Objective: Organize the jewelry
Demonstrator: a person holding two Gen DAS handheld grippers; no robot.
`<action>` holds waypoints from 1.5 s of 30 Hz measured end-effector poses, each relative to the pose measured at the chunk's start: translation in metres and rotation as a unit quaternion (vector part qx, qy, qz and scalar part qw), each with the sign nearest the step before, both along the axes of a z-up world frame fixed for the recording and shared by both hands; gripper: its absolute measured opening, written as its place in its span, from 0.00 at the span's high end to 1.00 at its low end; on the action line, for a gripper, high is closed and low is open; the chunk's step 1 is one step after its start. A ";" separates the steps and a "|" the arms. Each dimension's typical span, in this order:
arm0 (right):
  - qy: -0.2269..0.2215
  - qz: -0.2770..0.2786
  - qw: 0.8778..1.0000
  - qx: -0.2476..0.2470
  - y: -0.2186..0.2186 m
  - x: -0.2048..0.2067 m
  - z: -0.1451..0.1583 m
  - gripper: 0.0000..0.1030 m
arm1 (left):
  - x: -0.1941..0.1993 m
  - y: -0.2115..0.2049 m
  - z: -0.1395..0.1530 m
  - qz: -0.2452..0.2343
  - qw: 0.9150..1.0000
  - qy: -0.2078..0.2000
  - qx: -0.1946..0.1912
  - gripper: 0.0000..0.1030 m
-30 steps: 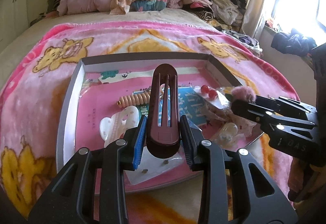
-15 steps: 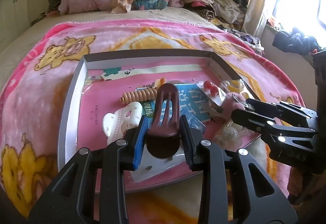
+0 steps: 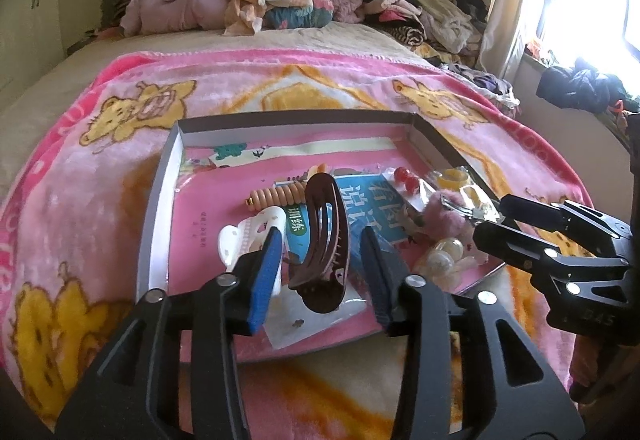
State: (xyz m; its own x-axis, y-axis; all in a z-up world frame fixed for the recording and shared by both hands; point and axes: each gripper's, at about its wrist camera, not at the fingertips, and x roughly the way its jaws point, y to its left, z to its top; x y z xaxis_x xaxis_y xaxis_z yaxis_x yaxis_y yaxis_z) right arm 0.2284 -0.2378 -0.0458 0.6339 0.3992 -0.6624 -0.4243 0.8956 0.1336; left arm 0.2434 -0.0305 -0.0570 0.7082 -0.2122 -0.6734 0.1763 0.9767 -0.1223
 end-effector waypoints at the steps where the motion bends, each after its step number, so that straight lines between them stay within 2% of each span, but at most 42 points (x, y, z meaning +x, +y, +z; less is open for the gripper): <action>1: -0.004 -0.001 1.000 -0.001 -0.001 -0.002 0.002 0.36 | -0.002 0.000 0.002 0.000 1.000 -0.002 0.000 0.64; 7: -0.031 -0.012 0.999 0.003 -0.007 -0.016 0.017 0.17 | -0.015 0.001 0.016 0.005 1.000 -0.018 -0.002 0.46; 10: -0.043 -0.017 0.999 0.008 -0.012 -0.024 0.025 0.11 | -0.022 0.002 0.023 0.008 1.000 -0.028 -0.001 0.39; 20: -0.060 -0.032 0.998 0.013 -0.021 -0.050 0.039 0.06 | -0.051 0.006 0.042 0.020 0.999 -0.050 0.004 0.12; 33: -0.092 -0.032 0.995 0.007 -0.022 -0.093 0.052 0.06 | -0.087 0.010 0.051 0.031 0.998 -0.062 -0.003 0.11; 45: -0.124 -0.037 0.992 0.004 -0.023 -0.136 0.046 0.06 | -0.125 0.019 0.044 0.043 0.996 -0.083 -0.004 0.11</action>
